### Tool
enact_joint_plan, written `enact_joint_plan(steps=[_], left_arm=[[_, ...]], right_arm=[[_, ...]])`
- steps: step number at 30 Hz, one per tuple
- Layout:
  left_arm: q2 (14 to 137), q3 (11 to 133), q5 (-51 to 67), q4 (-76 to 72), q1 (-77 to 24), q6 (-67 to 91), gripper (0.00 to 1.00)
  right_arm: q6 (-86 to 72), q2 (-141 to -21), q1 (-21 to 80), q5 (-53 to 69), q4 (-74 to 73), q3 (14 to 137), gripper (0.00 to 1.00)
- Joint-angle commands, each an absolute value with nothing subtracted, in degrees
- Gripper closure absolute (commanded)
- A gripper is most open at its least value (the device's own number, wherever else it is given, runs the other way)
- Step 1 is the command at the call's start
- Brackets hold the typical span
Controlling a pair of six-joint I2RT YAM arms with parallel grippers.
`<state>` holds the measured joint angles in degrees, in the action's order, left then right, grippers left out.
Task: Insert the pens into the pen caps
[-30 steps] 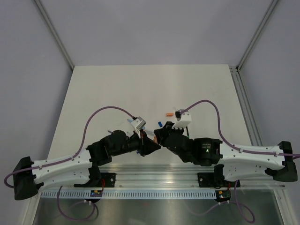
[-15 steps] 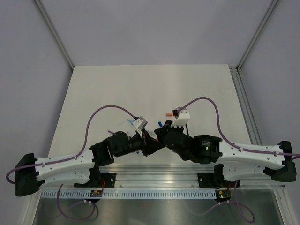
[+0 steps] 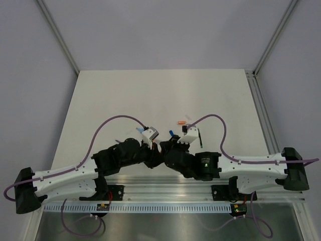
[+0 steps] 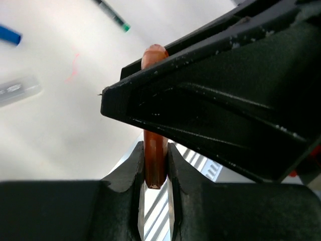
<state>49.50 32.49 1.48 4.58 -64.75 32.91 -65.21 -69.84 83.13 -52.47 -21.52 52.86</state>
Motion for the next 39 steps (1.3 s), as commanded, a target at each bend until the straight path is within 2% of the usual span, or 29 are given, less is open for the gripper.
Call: enact_joint_plan(steps=[1,5,8,9,12,13,15,16,20,25,29,32,39], left_arm=[[46.7,45.1,-3.5,-15.4,-61.3,28.0,1.00],[47.1,41.7,2.1,-16.4,-61.6,30.2,1.00],[46.8,38.1,5.0,-15.7,-62.7,31.8,0.86],[46.5,37.2,5.8,-15.6,-62.8,32.0,0.75],[44.9,33.9,6.9,-14.2,-63.9,32.8,0.61],[44.6,33.4,7.6,-12.9,-64.1,33.1,0.49],[43.3,32.5,8.0,-11.1,-64.0,33.2,0.37],[42.9,32.3,8.1,-9.2,-64.0,33.3,0.26],[40.3,31.4,8.7,-5.3,-64.1,32.8,0.11],[33.2,30.7,6.9,3.5,-64.2,32.8,0.02],[25.9,33.1,4.0,12.5,-64.2,31.7,0.01],[20.8,36.6,0.8,19.9,-64.2,30.0,0.01],[14.7,40.5,-5.0,29.5,-64.1,27.0,0.01]], right_arm=[[-70.4,-76.0,87.8,-39.6,-24.4,50.8,1.00],[-65.0,-69.4,82.7,-41.8,-23.6,50.2,1.00],[-58.3,-64.4,77.9,-40.3,-22.2,50.4,1.00],[-56.8,-63.1,74.4,-39.3,-21.9,51.2,1.00],[-51.7,-62.1,66.9,-35.1,-20.7,53.3,1.00],[-49.5,-62.1,65.1,-33.9,-20.0,53.8,1.00],[-47.9,-61.9,61.5,-30.0,-18.5,54.8,1.00],[-46.8,-61.9,58.0,-28.6,-18.1,55.2,1.00],[-44.2,-62.8,50.8,-24.5,-17.7,58.2,1.00],[-38.9,-64.7,39.0,-17.7,-19.4,58.3,1.00],[-33.2,-69.0,23.9,-10.0,-17.1,54.2,1.00],[-27.5,-73.7,16.9,-7.9,-15.6,54.0,1.00],[-15.7,-88.4,9.1,-3.4,-21.1,62.3,0.98]])
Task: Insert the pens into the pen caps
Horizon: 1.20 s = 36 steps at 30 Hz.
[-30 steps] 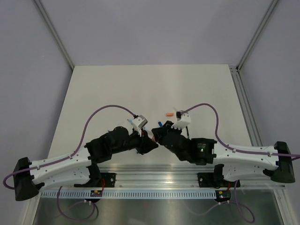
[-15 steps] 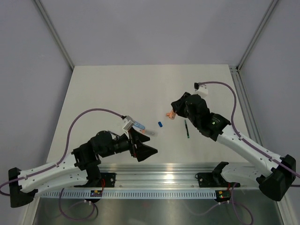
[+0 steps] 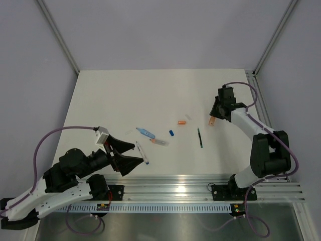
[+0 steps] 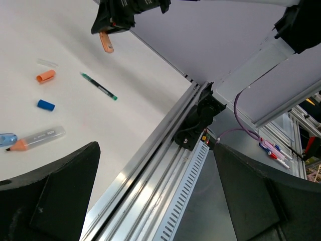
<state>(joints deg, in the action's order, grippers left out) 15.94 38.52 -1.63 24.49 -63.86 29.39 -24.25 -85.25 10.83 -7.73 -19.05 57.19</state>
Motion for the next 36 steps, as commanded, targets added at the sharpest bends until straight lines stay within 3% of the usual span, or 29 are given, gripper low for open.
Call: enact_joint_plan(steps=[1,9,17,30,36], left_arm=[[14.5,40.5,-4.6,29.7,-64.2,27.0,0.01],[12.2,43.4,-6.4,37.0,-64.2,23.8,0.01],[9.0,41.8,-7.6,37.5,-64.0,23.8,0.01],[9.5,41.1,-7.3,37.9,-64.1,23.9,0.01],[10.0,41.2,-8.2,38.1,-63.8,24.2,0.01]], right_arm=[[-15.1,-89.7,8.8,-2.7,-21.5,63.2,0.97],[-13.5,-102.6,7.6,-2.6,-28.6,72.2,0.85],[-13.6,-108.5,6.9,-3.4,-32.3,75.8,0.80],[-14.6,-107.7,6.9,-1.1,-32.9,75.8,0.50],[-15.9,-101.9,6.9,-0.9,-32.2,74.5,0.49]])
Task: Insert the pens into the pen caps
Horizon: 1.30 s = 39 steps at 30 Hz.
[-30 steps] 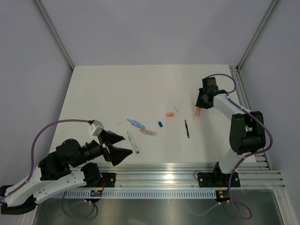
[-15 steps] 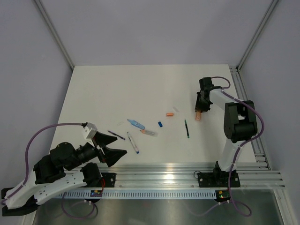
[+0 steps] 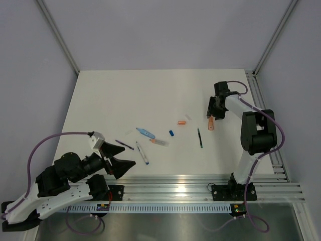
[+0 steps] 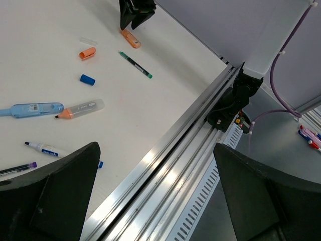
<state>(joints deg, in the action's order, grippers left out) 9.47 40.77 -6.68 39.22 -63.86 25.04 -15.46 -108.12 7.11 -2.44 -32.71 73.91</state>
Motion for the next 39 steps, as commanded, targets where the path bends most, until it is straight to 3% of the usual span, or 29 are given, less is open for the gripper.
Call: enact_joint_plan(steps=[1,7,17,28,33,39], left_arm=[[10.1,41.2,-8.3,38.1,-63.7,24.1,0.01],[11.4,41.2,-8.7,38.1,-61.4,24.2,0.01],[14.1,41.7,-12.7,38.8,-51.0,24.4,0.01],[7.0,42.4,-27.3,42.0,-44.3,28.2,0.01],[7.7,42.1,-25.9,41.7,-43.0,28.3,0.01],[9.1,41.7,-22.2,40.9,-41.5,27.5,0.01]], right_arm=[[-16.2,-98.7,6.9,-0.3,-31.6,74.0,0.49],[-15.6,-87.0,13.2,5.5,-27.9,67.6,0.49],[-20.7,-81.0,35.7,7.3,-17.2,59.2,0.53],[-22.9,-90.5,51.6,0.5,-15.0,65.6,0.58],[-19.1,-98.4,52.5,-1.8,-20.1,75.3,0.58],[-11.9,-110.0,52.5,1.5,-27.9,87.8,0.49]])
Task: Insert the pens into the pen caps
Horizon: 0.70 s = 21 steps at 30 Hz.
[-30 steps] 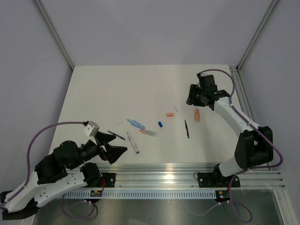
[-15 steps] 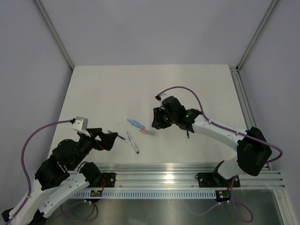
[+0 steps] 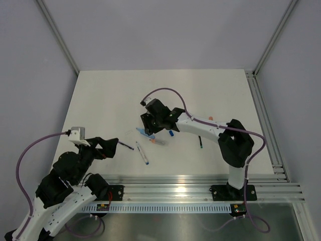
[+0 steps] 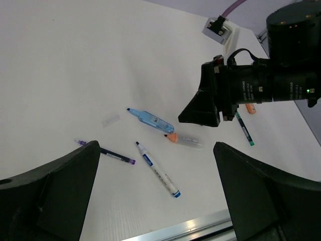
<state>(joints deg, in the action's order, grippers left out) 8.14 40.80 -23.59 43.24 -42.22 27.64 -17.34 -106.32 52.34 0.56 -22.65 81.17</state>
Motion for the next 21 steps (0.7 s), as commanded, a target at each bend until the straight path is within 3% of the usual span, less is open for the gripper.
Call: enact_joint_plan(steps=[1,12,14,21], left_arm=[[9.1,41.6,-21.4,40.6,-41.2,27.4,0.01],[6.8,40.8,-16.4,38.7,-36.6,26.5,0.01],[6.2,40.7,-15.8,38.6,-36.2,26.5,0.01],[4.9,40.5,-15.8,38.3,-35.9,26.6,0.01]], right_arm=[[-10.0,-111.3,52.5,1.8,-29.1,89.1,0.48],[-4.4,-123.7,52.2,3.2,-36.7,102.0,0.48],[-4.4,-125.2,51.7,4.0,-36.7,104.0,0.43],[-4.0,-128.3,50.6,5.6,-37.1,105.4,0.43]])
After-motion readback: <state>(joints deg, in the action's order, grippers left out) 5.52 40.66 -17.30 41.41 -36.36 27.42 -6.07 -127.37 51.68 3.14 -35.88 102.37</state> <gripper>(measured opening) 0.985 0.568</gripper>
